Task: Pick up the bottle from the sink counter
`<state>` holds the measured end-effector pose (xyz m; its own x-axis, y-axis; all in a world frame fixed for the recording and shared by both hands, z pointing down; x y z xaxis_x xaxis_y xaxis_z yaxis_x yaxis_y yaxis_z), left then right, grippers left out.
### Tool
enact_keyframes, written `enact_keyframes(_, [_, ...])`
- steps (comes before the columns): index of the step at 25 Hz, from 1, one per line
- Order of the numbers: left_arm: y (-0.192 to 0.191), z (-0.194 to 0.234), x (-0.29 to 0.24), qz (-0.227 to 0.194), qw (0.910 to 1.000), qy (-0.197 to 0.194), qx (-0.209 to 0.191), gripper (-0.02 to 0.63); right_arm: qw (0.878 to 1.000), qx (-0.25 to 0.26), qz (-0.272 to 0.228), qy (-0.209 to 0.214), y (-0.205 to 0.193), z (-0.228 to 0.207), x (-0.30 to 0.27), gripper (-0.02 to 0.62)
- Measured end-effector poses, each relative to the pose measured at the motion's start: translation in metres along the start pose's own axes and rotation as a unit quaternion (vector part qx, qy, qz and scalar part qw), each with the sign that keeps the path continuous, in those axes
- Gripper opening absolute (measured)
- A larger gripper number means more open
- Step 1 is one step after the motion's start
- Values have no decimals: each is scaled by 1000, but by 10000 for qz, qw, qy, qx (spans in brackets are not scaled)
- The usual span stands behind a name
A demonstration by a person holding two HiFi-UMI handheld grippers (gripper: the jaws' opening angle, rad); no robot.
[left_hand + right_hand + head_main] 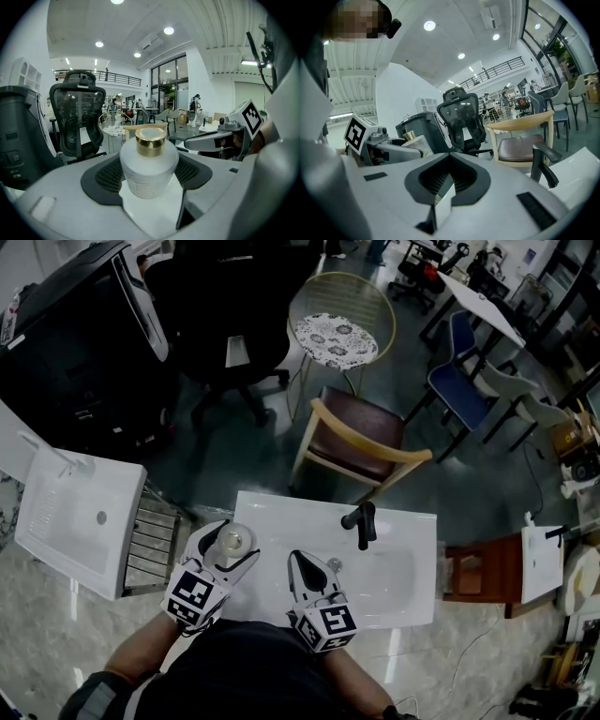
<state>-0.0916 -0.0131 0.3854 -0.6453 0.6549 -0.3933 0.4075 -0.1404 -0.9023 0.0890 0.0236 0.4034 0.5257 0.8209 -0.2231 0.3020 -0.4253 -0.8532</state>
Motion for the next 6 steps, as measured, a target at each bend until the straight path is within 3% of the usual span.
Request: enact_keyframes(6, [1,-3,1,13,10000,-6,-4,334,10000,8,-16,-6,0,1,5,8])
Point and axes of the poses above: the fingertips, and each gripper's own axes: x backward along the fingers, z to its left, y out of its top, the point moved 7 cm from there along x, backward along the fingers, and after that the axes turned 11 degrees about -x, right-handed, at the moved point
